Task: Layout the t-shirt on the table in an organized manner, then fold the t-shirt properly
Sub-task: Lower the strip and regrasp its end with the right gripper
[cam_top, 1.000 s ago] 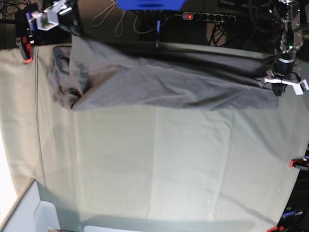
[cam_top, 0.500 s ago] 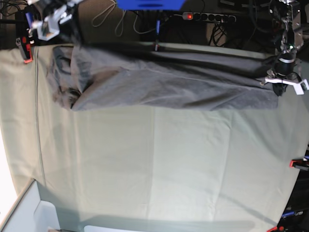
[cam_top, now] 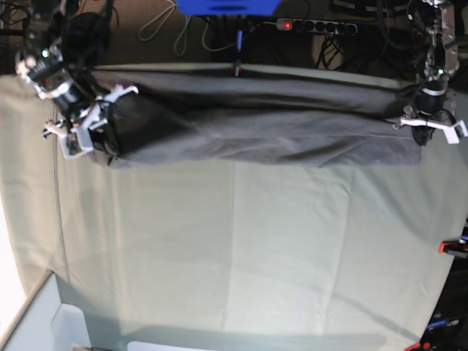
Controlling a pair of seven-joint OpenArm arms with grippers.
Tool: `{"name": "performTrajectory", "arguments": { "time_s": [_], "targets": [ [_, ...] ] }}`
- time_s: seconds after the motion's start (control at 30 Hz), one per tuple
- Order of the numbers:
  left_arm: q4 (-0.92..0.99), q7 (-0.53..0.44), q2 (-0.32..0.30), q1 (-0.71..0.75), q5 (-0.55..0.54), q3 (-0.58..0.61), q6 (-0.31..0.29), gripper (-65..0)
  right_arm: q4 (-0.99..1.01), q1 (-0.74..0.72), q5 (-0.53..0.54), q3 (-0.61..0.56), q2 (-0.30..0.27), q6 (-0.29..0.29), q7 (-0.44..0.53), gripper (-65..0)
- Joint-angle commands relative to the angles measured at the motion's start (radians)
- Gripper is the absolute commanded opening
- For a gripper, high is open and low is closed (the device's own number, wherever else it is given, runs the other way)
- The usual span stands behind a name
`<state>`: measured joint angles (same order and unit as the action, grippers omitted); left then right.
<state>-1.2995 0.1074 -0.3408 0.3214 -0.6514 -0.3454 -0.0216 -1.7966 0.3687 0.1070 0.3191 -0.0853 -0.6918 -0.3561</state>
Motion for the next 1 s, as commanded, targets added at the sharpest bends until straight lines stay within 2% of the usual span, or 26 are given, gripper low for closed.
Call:
{"name": "performTrajectory", "arguments": {
  "time_s": [0.0, 0.13, 0.3, 0.4, 0.53, 0.67, 0.77, 0.97],
  "targets": [
    [-0.016, -0.022, -0.016, -0.003, 0.002, -0.007, 0.001, -65.0, 0.016, -0.029, -0.005, 0.001, -0.008, -0.006, 0.013, -65.0],
    [-0.016, -0.022, -0.016, -0.003, 0.002, -0.007, 0.001, -65.0, 0.151, -0.135, -0.149, 0.001, 0.0, -0.006, 0.009, -65.0],
    [-0.016, -0.022, -0.014, -0.005, 0.002, -0.007, 0.001, -65.0, 0.251, -0.204, -0.289, 0.012, 0.014, -0.006, 0.009, -48.1],
    [-0.018, -0.022, -0.014, -0.005, 0.002, -0.007, 0.001, -65.0, 0.218, -0.193, -0.295, 0.07, 0.023, -0.006, 0.009, -37.3],
    [-0.018, -0.022, -0.014, -0.005, 0.002, -0.007, 0.001, -65.0, 0.145, -0.17, -0.284, 0.171, 0.084, -0.006, 0.009, -27.6],
    [-0.018, -0.022, -0.014, -0.005, 0.002, -0.007, 0.001, -65.0, 0.062, -0.11, -0.284, 0.2, 0.114, -0.006, 0.009, -26.2],
    [-0.018, -0.022, -0.014, -0.006, 0.002, -0.007, 0.001, -65.0, 0.014, -0.013, -0.283, 0.191, 0.144, -0.006, 0.009, -26.2],
    [-0.01, -0.022, 0.004, -0.024, 0.002, -0.007, 0.001, -65.0, 0.007, 0.12, -0.283, 0.09, 0.166, -0.006, 0.013, -26.2]
  ]
}}
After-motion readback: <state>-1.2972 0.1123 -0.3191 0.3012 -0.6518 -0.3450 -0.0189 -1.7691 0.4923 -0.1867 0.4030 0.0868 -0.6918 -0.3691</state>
